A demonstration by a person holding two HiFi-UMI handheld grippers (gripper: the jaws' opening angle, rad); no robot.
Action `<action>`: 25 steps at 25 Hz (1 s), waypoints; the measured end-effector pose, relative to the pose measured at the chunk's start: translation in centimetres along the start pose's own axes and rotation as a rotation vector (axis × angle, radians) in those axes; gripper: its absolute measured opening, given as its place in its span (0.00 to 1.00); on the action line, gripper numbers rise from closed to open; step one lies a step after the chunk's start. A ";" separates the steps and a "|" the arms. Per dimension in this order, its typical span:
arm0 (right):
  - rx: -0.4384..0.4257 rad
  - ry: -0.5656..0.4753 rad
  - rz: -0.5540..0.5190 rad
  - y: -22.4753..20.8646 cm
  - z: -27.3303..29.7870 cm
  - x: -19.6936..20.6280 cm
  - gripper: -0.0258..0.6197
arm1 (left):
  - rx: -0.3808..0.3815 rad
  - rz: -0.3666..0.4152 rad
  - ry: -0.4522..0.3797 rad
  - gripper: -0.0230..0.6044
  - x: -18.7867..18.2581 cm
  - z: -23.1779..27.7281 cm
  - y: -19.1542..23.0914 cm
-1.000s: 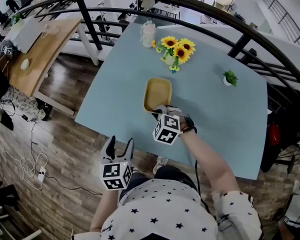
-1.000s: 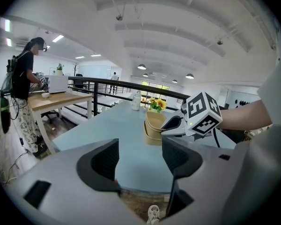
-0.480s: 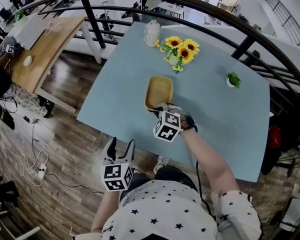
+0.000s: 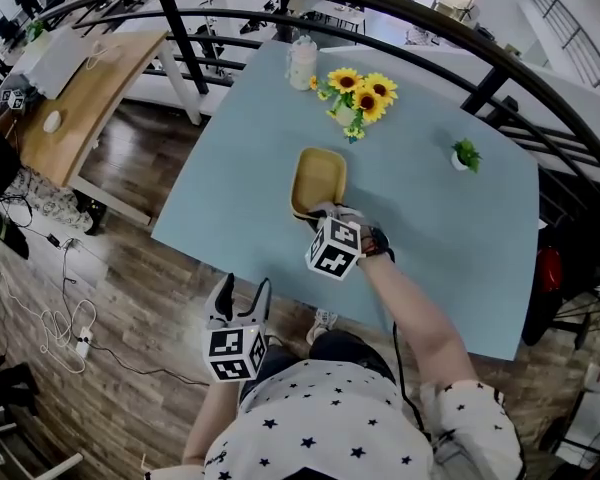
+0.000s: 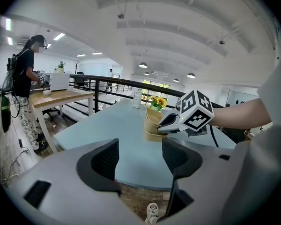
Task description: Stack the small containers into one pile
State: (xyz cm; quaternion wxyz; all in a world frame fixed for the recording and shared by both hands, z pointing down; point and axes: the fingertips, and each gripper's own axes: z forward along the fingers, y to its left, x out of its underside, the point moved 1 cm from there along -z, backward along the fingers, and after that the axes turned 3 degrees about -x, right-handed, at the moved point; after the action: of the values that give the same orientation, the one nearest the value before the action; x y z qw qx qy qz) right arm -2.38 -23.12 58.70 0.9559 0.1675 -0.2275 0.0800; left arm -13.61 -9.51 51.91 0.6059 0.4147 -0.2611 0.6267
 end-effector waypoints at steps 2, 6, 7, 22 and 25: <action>0.000 0.002 0.006 0.0 -0.1 0.2 0.08 | 0.002 0.002 0.000 0.49 0.0 -0.1 -0.1; 0.001 0.012 0.003 0.0 0.0 0.4 0.08 | 0.004 0.006 0.001 0.49 -0.1 -0.1 0.0; 0.000 0.017 0.001 -0.1 0.1 0.5 0.08 | 0.004 0.006 0.002 0.49 -0.1 0.0 0.0; -0.014 0.056 -0.001 0.6 1.3 1.5 0.08 | 0.008 0.009 0.015 0.49 0.1 0.3 0.2; -0.023 0.056 0.005 0.6 1.3 1.5 0.08 | 0.014 0.013 0.017 0.49 0.2 0.4 0.0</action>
State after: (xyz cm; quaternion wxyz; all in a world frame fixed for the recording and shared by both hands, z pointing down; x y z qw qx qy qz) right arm -1.73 -22.97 60.68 0.9636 0.1535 -0.2022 0.0845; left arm -13.47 -9.73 52.23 0.6011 0.4121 -0.2541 0.6359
